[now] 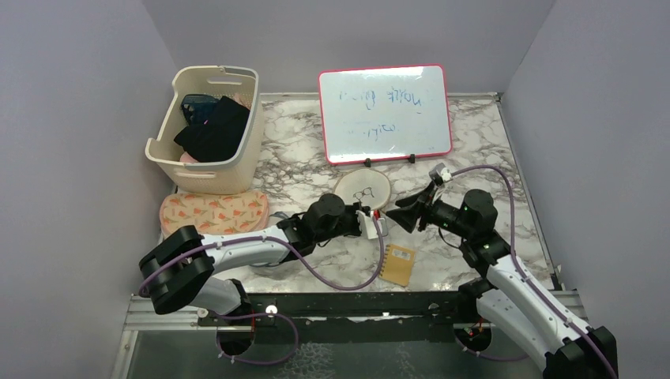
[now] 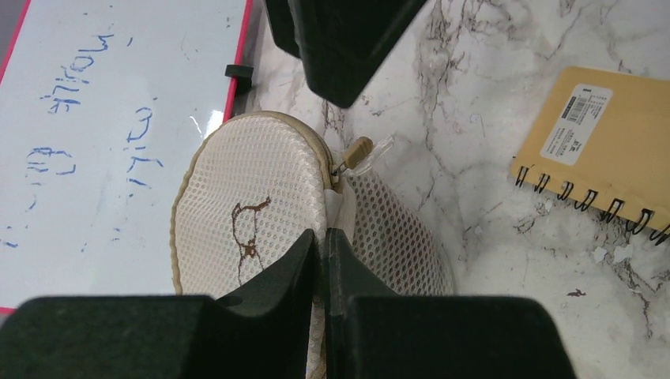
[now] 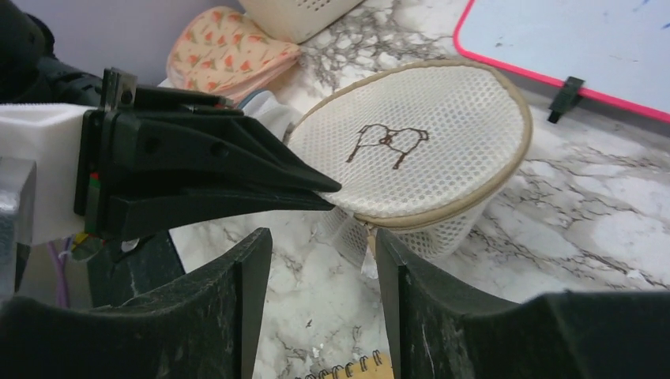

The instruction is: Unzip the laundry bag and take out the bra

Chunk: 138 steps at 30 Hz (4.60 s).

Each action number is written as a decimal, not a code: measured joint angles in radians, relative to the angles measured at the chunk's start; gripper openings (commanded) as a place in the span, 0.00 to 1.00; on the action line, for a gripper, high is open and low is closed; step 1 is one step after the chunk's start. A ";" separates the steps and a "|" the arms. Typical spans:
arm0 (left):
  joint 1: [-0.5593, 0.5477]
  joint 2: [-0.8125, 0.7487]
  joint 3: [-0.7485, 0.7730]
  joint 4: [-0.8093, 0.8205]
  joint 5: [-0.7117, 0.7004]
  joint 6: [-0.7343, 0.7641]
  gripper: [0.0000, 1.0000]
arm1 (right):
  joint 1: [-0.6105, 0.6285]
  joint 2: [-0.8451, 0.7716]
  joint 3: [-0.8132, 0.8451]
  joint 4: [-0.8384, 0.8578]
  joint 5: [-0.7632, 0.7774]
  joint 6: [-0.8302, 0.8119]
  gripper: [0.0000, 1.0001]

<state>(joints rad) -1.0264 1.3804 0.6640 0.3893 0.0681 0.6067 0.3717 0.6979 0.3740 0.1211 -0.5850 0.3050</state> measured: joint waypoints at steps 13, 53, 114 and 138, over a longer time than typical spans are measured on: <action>0.009 -0.039 0.015 -0.001 0.020 -0.071 0.00 | 0.000 0.114 -0.047 0.122 -0.045 -0.045 0.30; 0.019 -0.055 0.015 -0.005 0.048 -0.101 0.00 | 0.000 0.303 -0.071 0.338 -0.109 -0.021 0.14; 0.035 -0.122 0.035 -0.072 0.080 -0.086 0.94 | 0.000 0.313 0.111 0.055 -0.002 -0.101 0.01; 0.036 -0.034 0.159 -0.137 0.035 -0.228 0.29 | 0.029 0.282 0.137 0.005 -0.083 -0.098 0.01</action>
<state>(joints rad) -0.9901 1.3460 0.8227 0.2523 0.1028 0.3786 0.4004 0.9794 0.5110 0.1265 -0.6678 0.2070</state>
